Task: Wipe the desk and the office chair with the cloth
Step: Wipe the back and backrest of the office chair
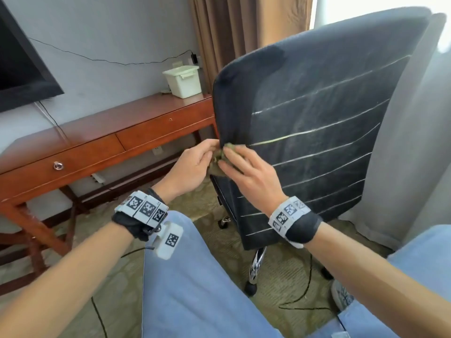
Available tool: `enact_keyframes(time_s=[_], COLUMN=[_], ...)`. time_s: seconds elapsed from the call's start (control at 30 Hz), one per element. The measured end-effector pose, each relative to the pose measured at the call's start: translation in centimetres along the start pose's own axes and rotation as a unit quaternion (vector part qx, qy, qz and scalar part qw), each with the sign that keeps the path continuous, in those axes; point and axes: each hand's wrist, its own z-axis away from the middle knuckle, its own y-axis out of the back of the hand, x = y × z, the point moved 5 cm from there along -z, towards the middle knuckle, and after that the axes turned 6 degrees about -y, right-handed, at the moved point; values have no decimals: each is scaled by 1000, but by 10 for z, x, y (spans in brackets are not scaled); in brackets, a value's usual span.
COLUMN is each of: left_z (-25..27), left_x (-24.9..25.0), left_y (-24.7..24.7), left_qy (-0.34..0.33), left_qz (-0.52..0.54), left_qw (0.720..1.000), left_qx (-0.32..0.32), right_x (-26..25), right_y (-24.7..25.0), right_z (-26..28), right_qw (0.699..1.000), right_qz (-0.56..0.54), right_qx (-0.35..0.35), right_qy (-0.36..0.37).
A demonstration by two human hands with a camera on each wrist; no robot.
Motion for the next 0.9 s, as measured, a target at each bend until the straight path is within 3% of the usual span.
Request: enact_keyframes(time_s=[0.1, 0.17, 0.43, 0.6, 0.77, 0.83, 0.9], left_z=[6, 9, 9, 3, 5, 8, 15], left_x=[-13, -20, -21, -17, -17, -22, -29], left_y=[-1, 4, 4, -8, -17, -22, -29], left_qy=[44, 68, 80, 67, 64, 72, 80], left_qz=[40, 53, 88, 105, 117, 118, 120], left_qw=[998, 996, 993, 992, 991, 990, 989], left_qx=[2, 2, 15, 22, 28, 30, 44], right_x=[-16, -23, -20, -14, -32, -34, -34], right_y=[-28, -34, -2, -47, -75, -68, -53], right_z=[41, 52, 3, 61, 126, 122, 105], right_qw=[995, 992, 993, 999, 990, 989, 991], right_qz=[-10, -34, -92, -45, -41, -72, -100], right_qx=[-103, -125, 28, -2, -125, -127, -87], right_qy=[11, -13, -73, -25, 44, 19, -18])
